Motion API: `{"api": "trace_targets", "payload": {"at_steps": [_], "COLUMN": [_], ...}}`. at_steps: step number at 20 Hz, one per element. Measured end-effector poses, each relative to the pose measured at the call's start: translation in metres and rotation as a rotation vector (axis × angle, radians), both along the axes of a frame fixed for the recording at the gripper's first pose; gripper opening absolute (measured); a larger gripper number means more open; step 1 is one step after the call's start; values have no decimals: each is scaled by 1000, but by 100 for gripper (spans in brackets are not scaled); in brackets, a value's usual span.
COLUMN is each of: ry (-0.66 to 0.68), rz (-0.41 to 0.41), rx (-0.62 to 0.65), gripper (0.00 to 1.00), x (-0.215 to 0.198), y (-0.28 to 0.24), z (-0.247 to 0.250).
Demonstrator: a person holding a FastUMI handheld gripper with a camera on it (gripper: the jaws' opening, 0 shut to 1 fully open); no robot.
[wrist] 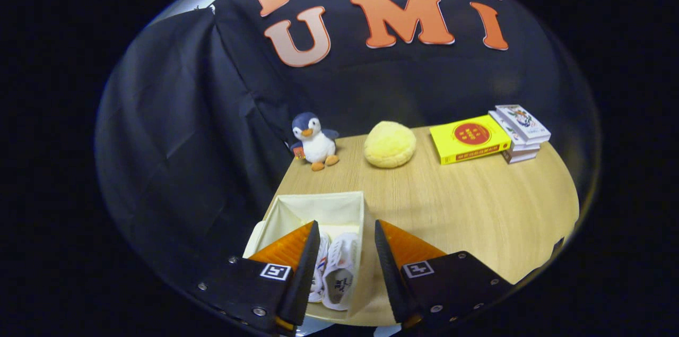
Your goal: Open the storage box then place both shoes into the box .Put the left shoe in first, then the right shoe, with the right side of both shoes facing outward in a uniform manner.
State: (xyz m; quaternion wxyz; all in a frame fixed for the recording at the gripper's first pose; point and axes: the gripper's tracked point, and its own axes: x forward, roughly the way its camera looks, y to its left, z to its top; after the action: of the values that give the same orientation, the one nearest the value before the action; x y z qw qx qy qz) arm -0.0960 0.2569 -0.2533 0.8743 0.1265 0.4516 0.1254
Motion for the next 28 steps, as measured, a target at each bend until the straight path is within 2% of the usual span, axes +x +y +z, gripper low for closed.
{"api": "trace_targets", "payload": {"at_steps": [5,9,18,23,28], "ry": [-176,-296,-549,-660,-716], "rz": [-41,-97,-206,-254,-278], "rx": [-65,-117,-192,-230,-260], "gripper": [79,88,94,94,94], "x": [28,50,78,86,90], "y": [-96,-163,-252,-283,-296], "z": [26,46,104,138,158]}}
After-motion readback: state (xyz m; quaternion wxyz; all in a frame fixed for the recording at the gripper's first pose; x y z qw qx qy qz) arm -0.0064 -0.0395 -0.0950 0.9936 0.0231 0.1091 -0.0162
